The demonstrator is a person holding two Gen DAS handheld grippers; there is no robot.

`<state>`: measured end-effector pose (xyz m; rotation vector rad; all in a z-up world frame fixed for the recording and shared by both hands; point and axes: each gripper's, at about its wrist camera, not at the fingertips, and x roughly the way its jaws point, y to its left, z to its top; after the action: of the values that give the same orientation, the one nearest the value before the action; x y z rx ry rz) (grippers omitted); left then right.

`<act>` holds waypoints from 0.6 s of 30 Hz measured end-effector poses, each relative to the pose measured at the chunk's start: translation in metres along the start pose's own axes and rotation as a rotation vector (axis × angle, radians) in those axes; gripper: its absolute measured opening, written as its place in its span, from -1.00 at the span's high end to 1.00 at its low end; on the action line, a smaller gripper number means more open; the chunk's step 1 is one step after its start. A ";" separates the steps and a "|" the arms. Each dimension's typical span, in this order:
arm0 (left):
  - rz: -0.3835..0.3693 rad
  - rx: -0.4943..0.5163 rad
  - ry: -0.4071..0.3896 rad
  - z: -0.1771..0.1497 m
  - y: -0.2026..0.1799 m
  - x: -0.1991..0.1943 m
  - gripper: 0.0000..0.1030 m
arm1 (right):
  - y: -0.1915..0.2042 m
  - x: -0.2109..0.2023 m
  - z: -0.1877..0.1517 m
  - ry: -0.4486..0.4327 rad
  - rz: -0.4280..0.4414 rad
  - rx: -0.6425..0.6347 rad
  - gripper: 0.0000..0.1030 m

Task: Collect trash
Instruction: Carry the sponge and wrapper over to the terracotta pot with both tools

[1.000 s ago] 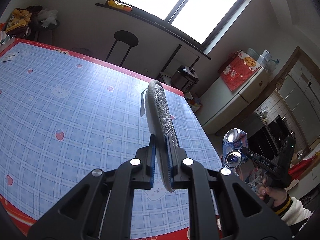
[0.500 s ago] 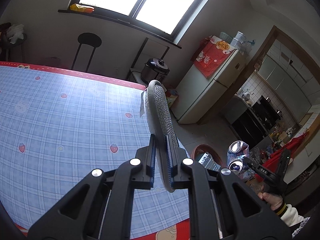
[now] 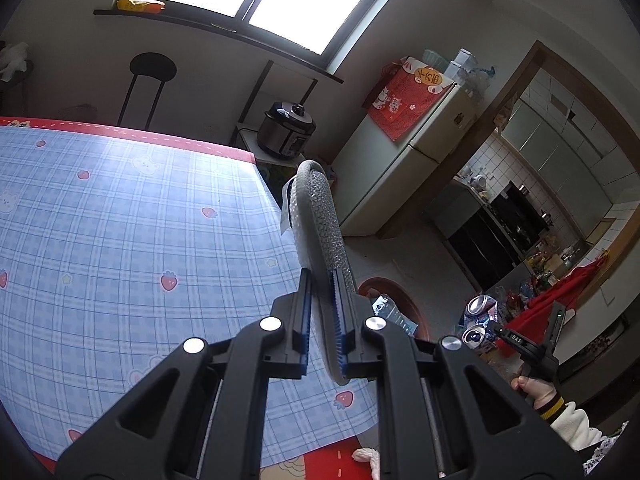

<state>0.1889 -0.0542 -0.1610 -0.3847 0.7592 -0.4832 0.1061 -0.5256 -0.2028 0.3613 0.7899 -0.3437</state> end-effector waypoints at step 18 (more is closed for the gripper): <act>0.119 -0.056 -0.065 -0.014 0.010 -0.034 0.73 | 0.031 0.076 0.047 0.090 0.028 -0.178 0.22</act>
<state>0.1598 -0.0297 -0.1561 -0.4032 0.7289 -0.3366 0.1987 -0.5315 -0.2229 0.2215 0.8958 -0.2301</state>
